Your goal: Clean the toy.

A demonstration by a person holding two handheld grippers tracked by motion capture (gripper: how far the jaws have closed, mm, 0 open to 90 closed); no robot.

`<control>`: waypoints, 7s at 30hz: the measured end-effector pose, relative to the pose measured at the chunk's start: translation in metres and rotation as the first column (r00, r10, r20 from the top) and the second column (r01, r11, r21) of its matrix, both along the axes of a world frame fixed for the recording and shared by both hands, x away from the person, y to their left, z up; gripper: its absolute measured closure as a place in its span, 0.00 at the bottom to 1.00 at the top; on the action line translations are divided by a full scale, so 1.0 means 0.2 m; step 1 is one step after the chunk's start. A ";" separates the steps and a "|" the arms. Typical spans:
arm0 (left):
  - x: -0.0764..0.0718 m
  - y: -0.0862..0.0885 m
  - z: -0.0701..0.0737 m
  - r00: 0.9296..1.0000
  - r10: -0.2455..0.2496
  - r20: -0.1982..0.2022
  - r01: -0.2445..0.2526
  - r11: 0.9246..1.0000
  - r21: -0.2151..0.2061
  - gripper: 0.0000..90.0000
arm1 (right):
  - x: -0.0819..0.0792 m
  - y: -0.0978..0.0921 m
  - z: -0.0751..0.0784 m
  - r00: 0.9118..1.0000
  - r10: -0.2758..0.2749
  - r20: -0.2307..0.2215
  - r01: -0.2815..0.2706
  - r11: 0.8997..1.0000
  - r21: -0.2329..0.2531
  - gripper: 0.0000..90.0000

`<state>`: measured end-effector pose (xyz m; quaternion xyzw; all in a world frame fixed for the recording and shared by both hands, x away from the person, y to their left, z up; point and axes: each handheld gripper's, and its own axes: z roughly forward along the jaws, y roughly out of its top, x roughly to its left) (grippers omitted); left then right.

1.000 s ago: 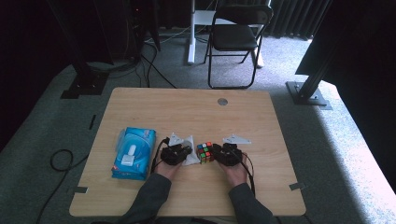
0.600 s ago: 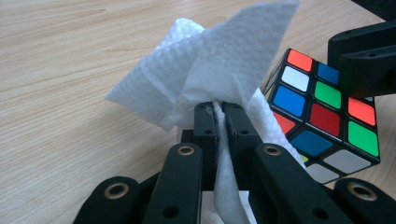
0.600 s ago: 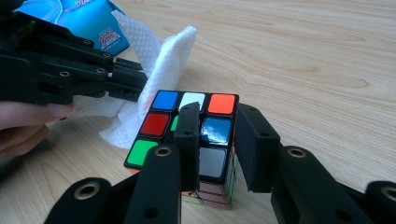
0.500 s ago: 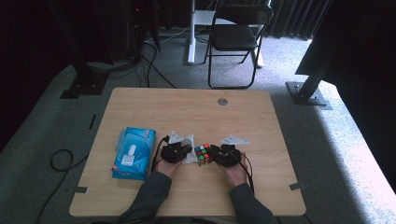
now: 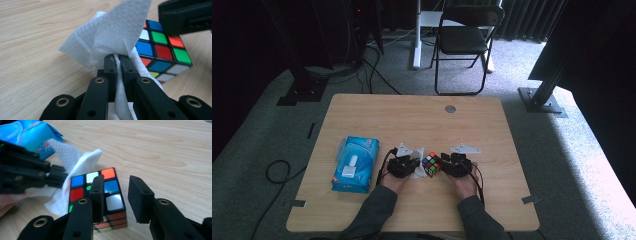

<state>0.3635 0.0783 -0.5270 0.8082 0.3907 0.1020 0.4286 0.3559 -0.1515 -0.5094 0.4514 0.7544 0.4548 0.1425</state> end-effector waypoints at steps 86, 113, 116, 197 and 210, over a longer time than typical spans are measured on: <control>0.05 -0.13 0.06 0.998 -0.045 0.041 0.045 0.999 0.007 0.96 | -0.06 -0.07 0.01 0.992 -0.111 -0.062 0.113 0.993 0.034 0.78; 0.07 -0.16 -0.08 0.999 -0.007 -0.037 0.010 0.997 0.076 0.96 | -0.06 -0.07 0.00 0.992 -0.114 -0.060 0.117 0.992 0.042 0.78; 0.06 -0.16 -0.08 1.000 -0.010 -0.028 0.012 0.996 0.083 0.96 | -0.06 -0.07 0.00 0.992 -0.115 -0.061 0.117 0.992 0.043 0.78; 0.00 -0.18 -0.07 0.999 0.002 -0.038 0.002 0.995 0.097 0.95 | -0.07 -0.07 0.00 0.992 -0.116 -0.054 0.119 0.992 0.045 0.78; 0.00 -0.17 -0.03 1.000 -0.010 -0.026 0.012 0.997 0.078 0.94 | -0.07 -0.07 0.00 0.992 -0.116 -0.053 0.118 0.992 0.045 0.78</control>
